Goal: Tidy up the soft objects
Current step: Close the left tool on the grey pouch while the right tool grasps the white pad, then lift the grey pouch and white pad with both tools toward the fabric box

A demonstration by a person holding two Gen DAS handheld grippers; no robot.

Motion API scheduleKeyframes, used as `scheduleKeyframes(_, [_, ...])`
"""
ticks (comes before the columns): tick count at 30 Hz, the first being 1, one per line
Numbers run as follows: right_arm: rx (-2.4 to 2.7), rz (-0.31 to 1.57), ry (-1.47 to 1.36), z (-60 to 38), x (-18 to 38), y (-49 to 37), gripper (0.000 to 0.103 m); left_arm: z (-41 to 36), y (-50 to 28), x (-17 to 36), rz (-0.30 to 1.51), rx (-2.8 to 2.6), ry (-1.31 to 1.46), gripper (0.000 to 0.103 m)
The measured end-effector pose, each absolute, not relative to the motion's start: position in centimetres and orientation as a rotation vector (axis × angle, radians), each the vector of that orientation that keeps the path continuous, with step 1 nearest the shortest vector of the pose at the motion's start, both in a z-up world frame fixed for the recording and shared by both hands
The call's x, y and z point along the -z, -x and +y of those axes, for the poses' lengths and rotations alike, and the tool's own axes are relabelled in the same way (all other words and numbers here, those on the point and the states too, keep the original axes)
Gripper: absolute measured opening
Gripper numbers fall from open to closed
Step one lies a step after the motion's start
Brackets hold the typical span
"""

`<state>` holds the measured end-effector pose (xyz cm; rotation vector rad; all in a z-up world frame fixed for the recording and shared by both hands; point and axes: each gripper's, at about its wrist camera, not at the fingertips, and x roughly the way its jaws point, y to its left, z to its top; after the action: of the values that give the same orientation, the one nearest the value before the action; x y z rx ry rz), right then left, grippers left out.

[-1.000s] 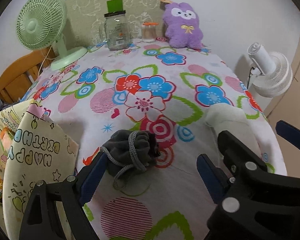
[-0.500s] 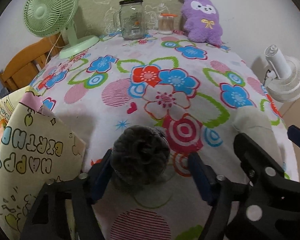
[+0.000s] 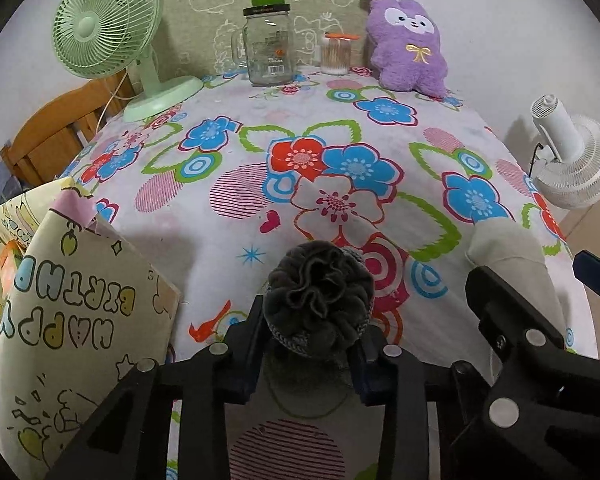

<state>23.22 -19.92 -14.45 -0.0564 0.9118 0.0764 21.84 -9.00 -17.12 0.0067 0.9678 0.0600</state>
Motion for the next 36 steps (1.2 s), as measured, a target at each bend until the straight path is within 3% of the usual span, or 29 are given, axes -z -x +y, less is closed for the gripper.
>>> scheduleKeyframes(22, [-0.034, 0.952, 0.01, -22.7, 16.5, -23.8, 0.097, -13.0, -21.2, 17.1, 1.001, 0.076, -0.061, 0.034])
scheduleKeyframes(27, [-0.072, 1.026, -0.054, -23.1, 17.8, -24.6, 0.078, -12.9, -21.3, 17.1, 1.004, 0.081, -0.051, 0.034])
scheduleKeyframes(36, [-0.055, 1.02, -0.03, -22.6, 17.5, -24.2, 0.064, -12.9, -21.0, 17.2, 1.001, 0.086, -0.066, 0.034])
